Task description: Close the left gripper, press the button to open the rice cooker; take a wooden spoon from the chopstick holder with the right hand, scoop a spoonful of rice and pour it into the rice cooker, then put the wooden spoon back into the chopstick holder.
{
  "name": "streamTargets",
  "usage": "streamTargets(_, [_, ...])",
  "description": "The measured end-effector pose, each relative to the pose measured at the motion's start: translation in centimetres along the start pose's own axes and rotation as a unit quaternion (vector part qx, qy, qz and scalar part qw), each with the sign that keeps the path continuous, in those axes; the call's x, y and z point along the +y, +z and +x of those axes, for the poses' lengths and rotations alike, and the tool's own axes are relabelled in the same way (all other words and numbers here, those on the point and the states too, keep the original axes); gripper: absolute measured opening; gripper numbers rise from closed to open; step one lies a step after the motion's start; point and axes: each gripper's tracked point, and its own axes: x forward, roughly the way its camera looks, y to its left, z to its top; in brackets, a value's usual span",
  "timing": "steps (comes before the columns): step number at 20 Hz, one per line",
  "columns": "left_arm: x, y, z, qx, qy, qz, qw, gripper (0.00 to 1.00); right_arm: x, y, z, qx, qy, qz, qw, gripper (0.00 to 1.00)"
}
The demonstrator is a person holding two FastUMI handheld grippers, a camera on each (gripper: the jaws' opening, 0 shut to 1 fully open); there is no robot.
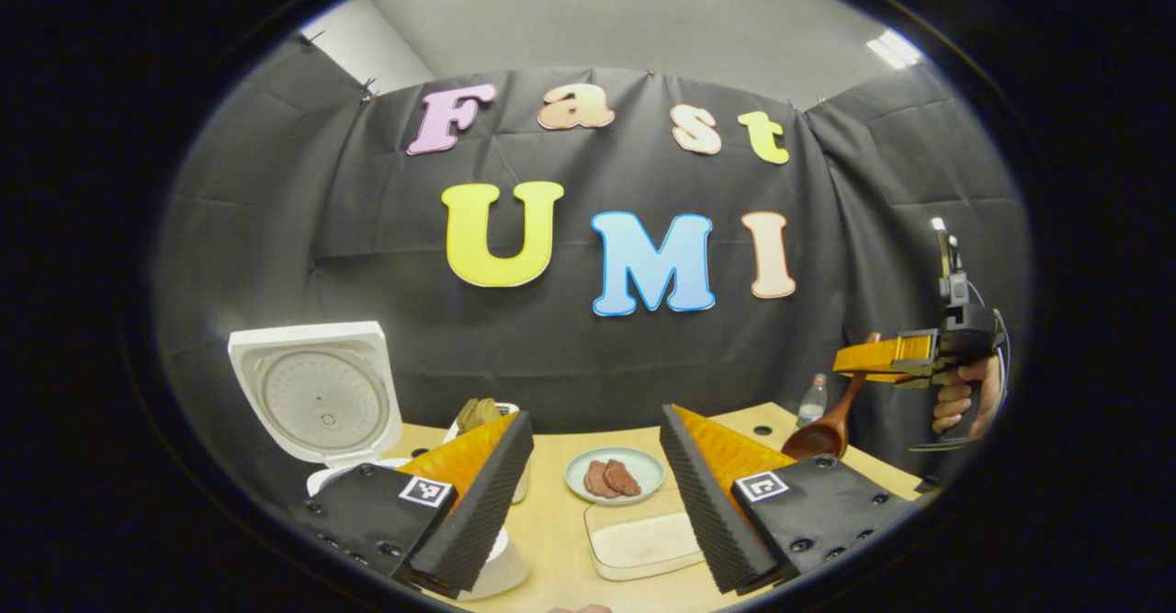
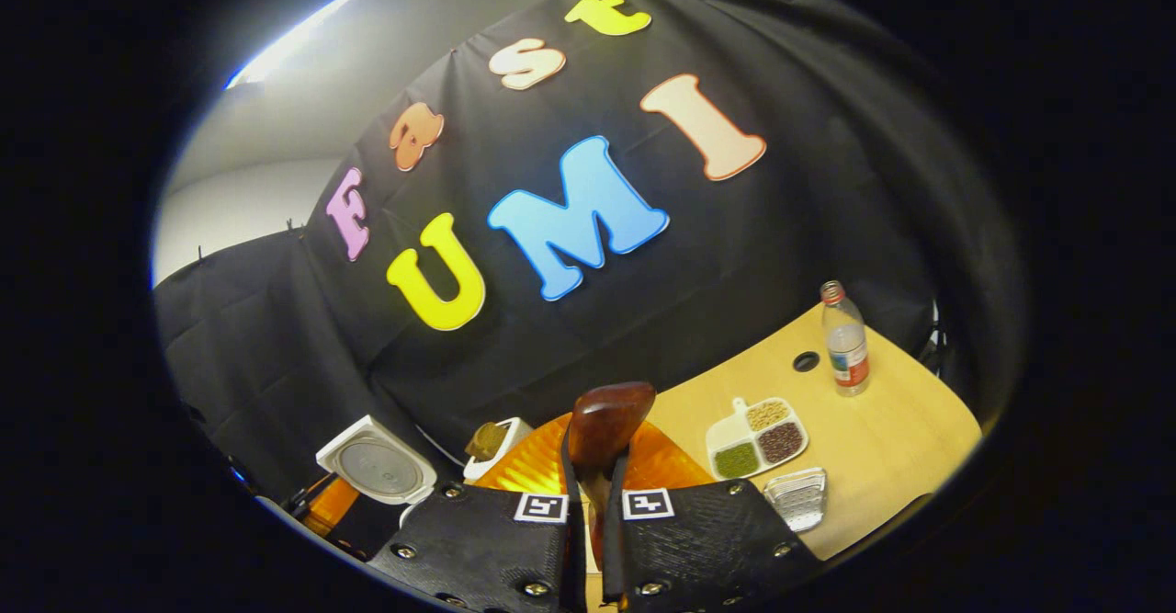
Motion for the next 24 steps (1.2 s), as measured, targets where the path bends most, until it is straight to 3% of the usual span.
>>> streamTargets(3, [0.2, 0.0, -0.5, 0.003, 0.009, 0.005, 1.0, 0.92, -4.3, 0.4, 0.2, -0.006, -0.062, -0.024, 0.998, 0.07])
streamTargets(7, [0.5, -0.2, -1.5, 0.012, 0.023, 0.01, 1.0, 0.92, -9.2, -0.1, 0.0, -0.001, -0.117, -0.053, 0.992, 0.07])
streamTargets(21, [3.2, 0.6, -4.6, 0.022, 0.088, 0.029, 0.995, 0.99, -16.3, -7.7, 4.4, 0.053, -0.204, -0.088, 0.973, 0.07])
streamTargets(24, [3.1, 0.6, -5.1, 0.02, 0.091, 0.026, 0.995, 0.97, -16.5, -9.9, 4.6, 0.066, -0.199, -0.064, 0.976, 0.07])
